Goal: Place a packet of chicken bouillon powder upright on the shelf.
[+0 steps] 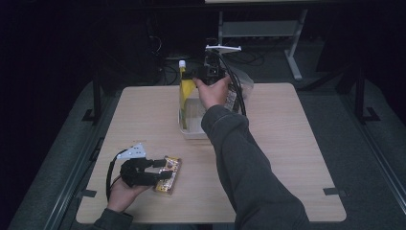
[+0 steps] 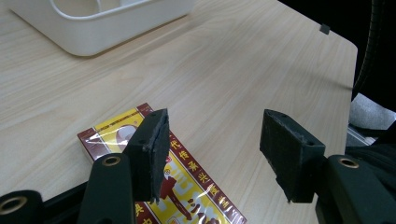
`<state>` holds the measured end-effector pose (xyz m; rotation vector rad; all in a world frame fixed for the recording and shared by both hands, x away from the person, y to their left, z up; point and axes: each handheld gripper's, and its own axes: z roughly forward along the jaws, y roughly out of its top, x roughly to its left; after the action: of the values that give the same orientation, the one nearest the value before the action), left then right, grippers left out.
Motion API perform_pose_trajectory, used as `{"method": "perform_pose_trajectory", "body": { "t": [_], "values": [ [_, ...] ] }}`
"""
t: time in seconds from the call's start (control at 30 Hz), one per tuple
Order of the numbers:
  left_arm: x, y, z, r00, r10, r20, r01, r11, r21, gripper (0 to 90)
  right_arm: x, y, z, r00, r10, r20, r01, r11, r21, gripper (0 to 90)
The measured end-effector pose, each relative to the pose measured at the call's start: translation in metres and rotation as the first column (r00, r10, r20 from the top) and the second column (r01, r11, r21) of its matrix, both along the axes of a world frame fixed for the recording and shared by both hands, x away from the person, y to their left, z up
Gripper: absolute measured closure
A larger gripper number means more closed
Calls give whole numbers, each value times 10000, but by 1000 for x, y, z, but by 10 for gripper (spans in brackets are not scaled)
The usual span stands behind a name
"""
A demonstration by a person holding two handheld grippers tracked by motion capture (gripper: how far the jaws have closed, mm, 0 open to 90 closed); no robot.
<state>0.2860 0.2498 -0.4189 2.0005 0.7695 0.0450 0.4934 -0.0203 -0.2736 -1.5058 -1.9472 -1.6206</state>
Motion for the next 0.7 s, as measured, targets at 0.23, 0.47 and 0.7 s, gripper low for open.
{"method": "perform_pose_trajectory", "body": {
  "t": [0.23, 0.47, 0.7],
  "values": [
    [0, -1, 0, 10000, -51, 36, 51, 10000, 15, 413, 3, 6, -12, 9997, -190, -121, 189, 9998, -68, 887],
    [0, -1, -2, 10000, -51, 16, 51, 10000, 43, 412, 6, 6, -20, 9991, -422, -12, 422, 9991, 16, 889],
    [0, -2, -2, 10000, -88, 7, 88, 10000, 12, 412, 6, 6, -19, 9978, -631, 186, 634, 9979, -160, 890]
  ]
}}
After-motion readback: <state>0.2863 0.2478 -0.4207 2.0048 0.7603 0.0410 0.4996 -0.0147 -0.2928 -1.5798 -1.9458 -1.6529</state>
